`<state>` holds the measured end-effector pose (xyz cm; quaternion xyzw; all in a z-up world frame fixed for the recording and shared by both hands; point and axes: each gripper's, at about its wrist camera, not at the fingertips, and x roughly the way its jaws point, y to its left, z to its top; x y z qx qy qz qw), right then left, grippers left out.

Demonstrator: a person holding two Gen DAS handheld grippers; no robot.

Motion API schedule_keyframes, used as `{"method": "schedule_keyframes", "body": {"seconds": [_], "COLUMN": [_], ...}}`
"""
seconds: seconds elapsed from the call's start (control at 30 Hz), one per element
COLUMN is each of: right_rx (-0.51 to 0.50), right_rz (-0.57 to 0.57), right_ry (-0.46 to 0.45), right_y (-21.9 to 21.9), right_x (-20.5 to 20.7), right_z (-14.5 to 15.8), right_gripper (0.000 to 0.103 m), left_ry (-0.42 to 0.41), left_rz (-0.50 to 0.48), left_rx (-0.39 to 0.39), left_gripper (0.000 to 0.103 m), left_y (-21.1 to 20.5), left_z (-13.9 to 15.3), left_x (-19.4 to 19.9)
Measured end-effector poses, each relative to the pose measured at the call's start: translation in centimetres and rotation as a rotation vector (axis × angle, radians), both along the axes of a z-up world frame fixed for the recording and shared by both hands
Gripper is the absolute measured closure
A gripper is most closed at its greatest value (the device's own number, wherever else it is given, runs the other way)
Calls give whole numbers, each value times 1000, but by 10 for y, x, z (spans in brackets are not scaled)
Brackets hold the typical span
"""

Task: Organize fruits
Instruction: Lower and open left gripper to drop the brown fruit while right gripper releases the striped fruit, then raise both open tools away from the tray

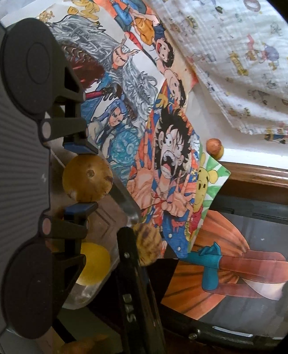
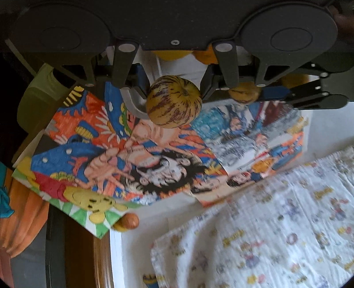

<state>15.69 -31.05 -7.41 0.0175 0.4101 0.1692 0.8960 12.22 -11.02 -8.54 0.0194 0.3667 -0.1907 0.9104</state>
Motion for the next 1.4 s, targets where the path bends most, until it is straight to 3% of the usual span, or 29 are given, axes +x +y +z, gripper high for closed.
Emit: {"method": "schedule_keyframes", "body": {"seconds": [0.27,0.57,0.73,0.87,1.0,1.07,1.13,1.23,1.4], "right_rx": [-43,-44,-36,-18,1,1,17,33,78], "right_rz": [12,2,-4,-25,-54,-62,-72,-74,-84], "right_ry": [55,71,52,24,-30,-87,-145,-178,-131], "right_y": [7,7,7,3,-2,-3,-5,-5,4], "right_x": [14,14,12,7,-5,-19,-37,-60,-95], "right_z": [-26,-29,-23,-12,10,30,50,70,80], "right_gripper": [51,49,33,31,30,19,0,1,1], "left_ry": [23,22,0,-7,-36,-51,-74,-102,-93], "left_rz": [3,8,17,28,48,66,84,123,165], "left_rx": [17,16,14,1,-4,-3,-7,-6,16], "left_gripper": [53,51,38,34,19,12,3,1,1], "left_y": [-2,-3,0,5,12,20,30,45,60], "left_z": [-11,-8,-3,3,16,26,36,51,64], "left_x": [4,3,1,-1,-11,-20,-32,-50,-75]}}
